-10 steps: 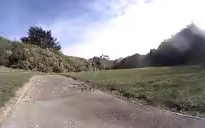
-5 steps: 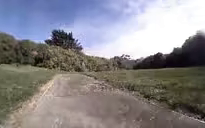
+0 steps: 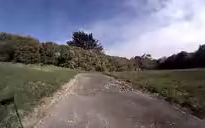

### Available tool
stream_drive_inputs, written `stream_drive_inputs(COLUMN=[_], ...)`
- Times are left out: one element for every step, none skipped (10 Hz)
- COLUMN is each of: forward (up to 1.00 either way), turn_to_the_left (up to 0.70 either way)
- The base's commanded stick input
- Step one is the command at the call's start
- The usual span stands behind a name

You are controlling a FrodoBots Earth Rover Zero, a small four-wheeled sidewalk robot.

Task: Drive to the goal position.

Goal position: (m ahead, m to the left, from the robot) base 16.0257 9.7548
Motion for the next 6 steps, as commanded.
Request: stream_drive_inputs(forward=[0.45,0.45,0.45,0.45,0.45,0.45], turn_to_the_left=[0.01,0.00,0.00,0.00,0.00,0.00])
